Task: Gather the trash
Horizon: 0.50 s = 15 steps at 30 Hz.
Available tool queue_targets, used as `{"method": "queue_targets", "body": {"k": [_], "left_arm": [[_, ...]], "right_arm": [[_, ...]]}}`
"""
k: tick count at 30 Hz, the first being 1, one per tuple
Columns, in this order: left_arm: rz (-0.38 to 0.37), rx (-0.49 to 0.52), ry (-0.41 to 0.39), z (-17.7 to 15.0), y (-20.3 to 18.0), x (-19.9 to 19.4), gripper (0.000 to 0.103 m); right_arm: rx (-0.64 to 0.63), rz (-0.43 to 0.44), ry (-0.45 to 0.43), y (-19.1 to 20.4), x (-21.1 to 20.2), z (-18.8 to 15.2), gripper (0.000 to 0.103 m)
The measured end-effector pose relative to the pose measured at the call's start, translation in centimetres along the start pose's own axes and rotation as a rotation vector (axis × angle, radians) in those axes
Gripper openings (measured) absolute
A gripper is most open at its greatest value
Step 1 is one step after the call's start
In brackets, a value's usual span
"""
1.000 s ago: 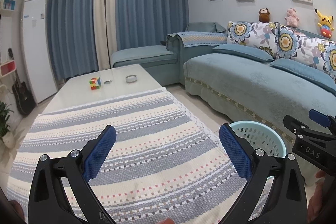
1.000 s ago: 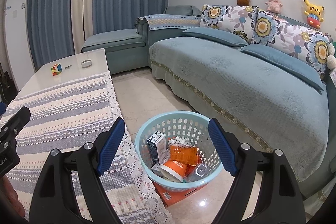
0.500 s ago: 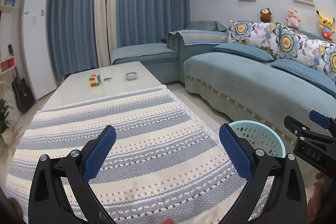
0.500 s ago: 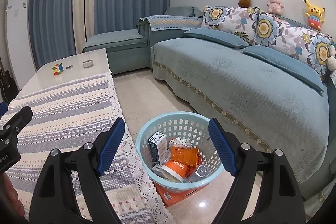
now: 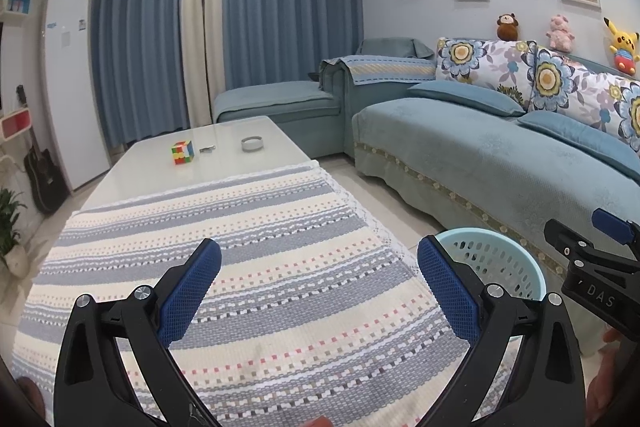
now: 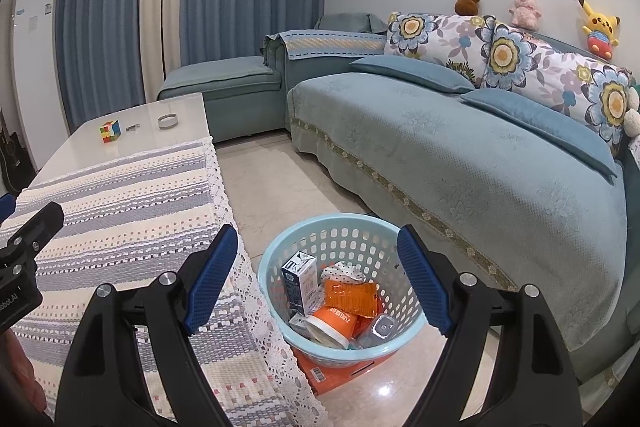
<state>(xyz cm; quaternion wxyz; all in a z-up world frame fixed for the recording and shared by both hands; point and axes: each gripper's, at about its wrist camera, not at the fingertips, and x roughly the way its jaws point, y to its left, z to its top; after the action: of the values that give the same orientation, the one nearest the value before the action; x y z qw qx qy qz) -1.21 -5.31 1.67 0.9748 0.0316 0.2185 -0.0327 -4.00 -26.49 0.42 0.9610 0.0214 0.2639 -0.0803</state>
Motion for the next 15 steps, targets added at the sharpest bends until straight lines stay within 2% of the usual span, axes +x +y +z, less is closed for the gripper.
{"method": "queue_targets", "body": {"k": [15], "left_arm": [[0.002,-0.002,0.009,0.07,-0.41,-0.22,0.095]], "right_arm": [[-0.001,0.005,0.006,0.19,0.20,-0.09,0.078]]}}
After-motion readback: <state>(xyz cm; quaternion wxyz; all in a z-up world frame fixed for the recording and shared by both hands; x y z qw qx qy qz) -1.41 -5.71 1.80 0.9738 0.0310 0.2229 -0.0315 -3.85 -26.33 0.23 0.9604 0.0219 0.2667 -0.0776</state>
